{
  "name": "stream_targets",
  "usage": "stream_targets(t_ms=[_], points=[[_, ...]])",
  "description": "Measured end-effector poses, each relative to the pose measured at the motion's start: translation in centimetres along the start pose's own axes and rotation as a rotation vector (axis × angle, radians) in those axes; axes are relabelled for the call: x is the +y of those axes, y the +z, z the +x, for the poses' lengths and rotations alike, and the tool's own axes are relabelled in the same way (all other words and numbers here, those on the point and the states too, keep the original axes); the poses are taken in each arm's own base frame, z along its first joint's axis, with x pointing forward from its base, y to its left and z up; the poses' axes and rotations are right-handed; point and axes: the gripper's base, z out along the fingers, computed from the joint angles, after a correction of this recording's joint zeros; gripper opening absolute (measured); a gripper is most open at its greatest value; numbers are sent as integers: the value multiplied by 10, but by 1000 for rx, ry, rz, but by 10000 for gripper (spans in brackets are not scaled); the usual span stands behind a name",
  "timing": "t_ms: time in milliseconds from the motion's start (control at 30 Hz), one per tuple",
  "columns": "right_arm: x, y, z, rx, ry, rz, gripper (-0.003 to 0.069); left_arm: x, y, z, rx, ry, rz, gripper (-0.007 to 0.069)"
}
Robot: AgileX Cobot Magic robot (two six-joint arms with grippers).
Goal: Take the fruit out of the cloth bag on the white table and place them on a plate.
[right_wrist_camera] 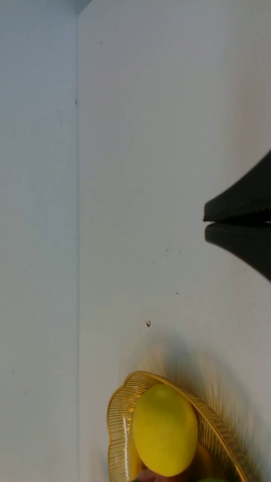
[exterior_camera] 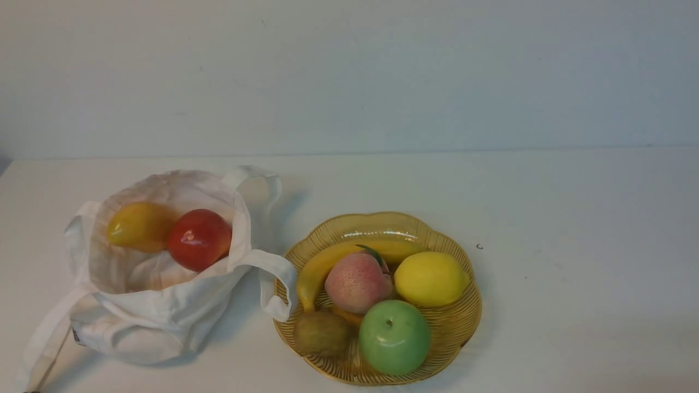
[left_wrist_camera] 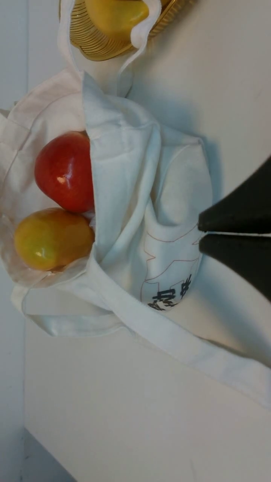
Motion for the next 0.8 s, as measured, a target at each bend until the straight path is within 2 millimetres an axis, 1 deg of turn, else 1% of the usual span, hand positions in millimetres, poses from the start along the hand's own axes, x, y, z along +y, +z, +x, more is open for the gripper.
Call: stream_targets(t_ms=[800], points=[[0,0,0,0,0,0,-14,0,0,0,2,0,0,-8]])
